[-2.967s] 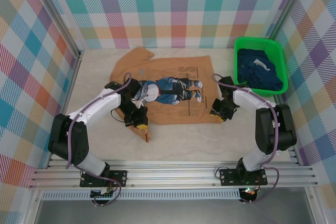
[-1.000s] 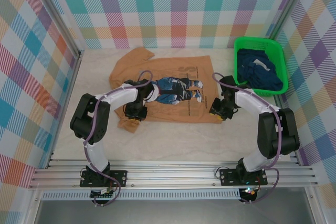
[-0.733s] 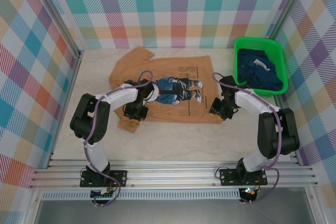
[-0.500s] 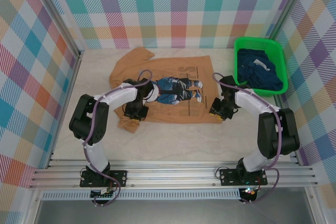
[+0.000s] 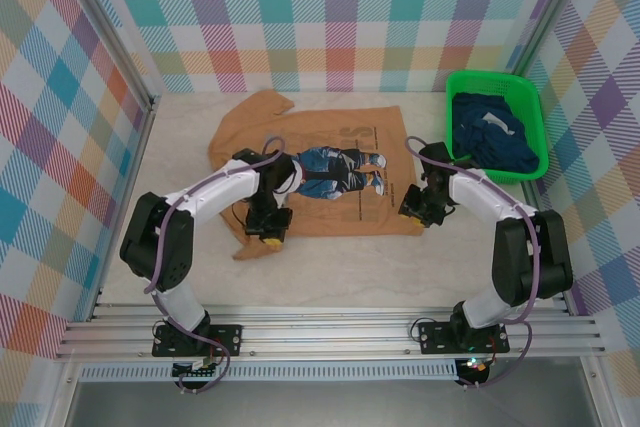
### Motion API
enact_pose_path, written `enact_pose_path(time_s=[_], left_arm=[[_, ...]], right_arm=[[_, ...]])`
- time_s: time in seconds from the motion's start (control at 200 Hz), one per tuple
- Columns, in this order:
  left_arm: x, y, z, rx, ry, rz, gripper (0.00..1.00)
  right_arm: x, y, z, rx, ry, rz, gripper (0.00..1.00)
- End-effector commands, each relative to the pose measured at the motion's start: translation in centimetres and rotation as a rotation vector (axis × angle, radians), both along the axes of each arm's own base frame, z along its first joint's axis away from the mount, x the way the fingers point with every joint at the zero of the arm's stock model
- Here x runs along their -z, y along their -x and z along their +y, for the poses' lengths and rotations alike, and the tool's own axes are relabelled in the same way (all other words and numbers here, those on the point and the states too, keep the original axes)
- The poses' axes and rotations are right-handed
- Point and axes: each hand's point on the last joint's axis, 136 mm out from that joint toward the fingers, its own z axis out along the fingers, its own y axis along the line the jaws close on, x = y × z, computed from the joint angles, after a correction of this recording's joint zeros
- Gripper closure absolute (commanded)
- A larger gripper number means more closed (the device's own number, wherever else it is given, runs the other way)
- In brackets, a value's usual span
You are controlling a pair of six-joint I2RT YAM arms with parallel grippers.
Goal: Fold and stack the t-shirts
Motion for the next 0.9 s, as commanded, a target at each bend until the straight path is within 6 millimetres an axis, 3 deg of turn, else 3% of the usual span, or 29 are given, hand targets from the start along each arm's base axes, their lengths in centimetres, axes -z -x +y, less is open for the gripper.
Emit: enact_pose_path(time_s=[0.0, 0.18, 0.255, 0.3, 0.395, 0.475, 0.545, 0.7, 0.79, 0.895], left_arm=[[-0.1, 2.2, -2.4, -0.126, 0.081, 0.133, 1.0], [2.0, 2.3, -4.9, -0.289, 0.142, 0.204, 1.0], [2.4, 2.2, -6.0, -0.33, 0.181, 0.216, 0.73], [2.2, 2.1, -5.6, -0.339, 0.168, 0.206, 0.68], [0.4, 0.8, -3.9, -0.386, 0.155, 0.105, 0.61], [-0.9, -0.6, -1.8, -0.503, 0.19, 0.048, 0.62], [-1.2, -2.2, 1.4, -0.618, 0.169, -0.001, 0.67], [1.4, -4.6, 7.9, -0.868, 0.076, -0.017, 0.85], [3.0, -7.2, 9.7, -0.98, 0.079, -0.056, 0.87], [5.2, -8.2, 11.4, -1.034, -0.009, -0.054, 0.9]], right_arm=[[-0.9, 0.3, 0.2, -0.027, -0.018, -0.011, 0.68], [-0.6, 0.7, 0.1, -0.035, -0.013, -0.003, 0.68], [-0.5, 0.7, 0.0, -0.039, -0.007, -0.002, 0.67], [-0.5, 0.7, -0.1, -0.041, 0.001, -0.002, 0.66], [-0.7, 0.4, -0.4, -0.043, 0.019, -0.014, 0.66], [-0.9, -0.1, -0.3, -0.04, 0.01, -0.027, 0.66], [-1.0, -0.6, 0.1, -0.038, -0.01, -0.034, 0.66], [-0.6, -1.6, 1.2, -0.021, -0.061, -0.019, 0.66], [-0.2, -2.1, 1.4, -0.015, -0.069, -0.002, 0.66], [0.2, -2.5, 1.4, -0.009, -0.056, 0.01, 0.66]])
